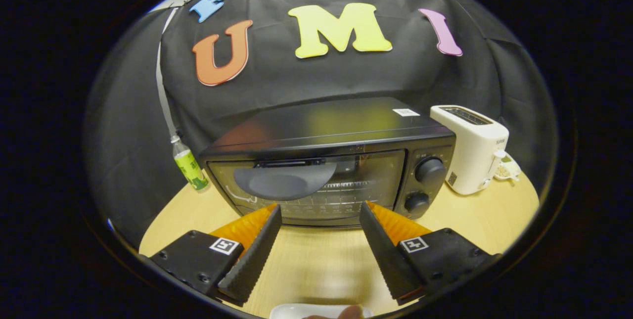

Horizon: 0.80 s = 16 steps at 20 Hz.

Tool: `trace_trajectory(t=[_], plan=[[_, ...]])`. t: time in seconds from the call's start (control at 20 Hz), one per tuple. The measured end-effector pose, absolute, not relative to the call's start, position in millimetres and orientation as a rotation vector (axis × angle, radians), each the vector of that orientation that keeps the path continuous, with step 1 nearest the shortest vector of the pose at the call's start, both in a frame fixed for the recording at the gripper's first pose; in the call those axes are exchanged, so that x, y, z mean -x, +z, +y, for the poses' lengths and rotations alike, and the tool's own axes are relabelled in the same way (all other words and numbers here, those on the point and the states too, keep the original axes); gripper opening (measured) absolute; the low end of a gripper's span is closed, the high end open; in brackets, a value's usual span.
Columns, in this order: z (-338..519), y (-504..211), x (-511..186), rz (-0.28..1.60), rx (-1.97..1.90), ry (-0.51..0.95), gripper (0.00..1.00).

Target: Open the toaster oven, put the food inside, and close the toaster oven door.

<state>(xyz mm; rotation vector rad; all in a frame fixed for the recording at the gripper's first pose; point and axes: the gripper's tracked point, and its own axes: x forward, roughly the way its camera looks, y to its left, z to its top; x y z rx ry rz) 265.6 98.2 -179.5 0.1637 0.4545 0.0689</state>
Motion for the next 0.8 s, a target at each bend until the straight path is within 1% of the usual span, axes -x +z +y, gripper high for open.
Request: trace_trajectory(t=[0.25,0.5,0.65,0.8], plan=[[104,-153,-255,0.396,-0.156,0.086,1.0],[110,-112,-233,0.307,-0.13,0.104,1.0],[111,-78,-208,0.246,-0.097,0.117,1.0],[104,-51,-167,0.199,-0.104,0.111,1.0]])
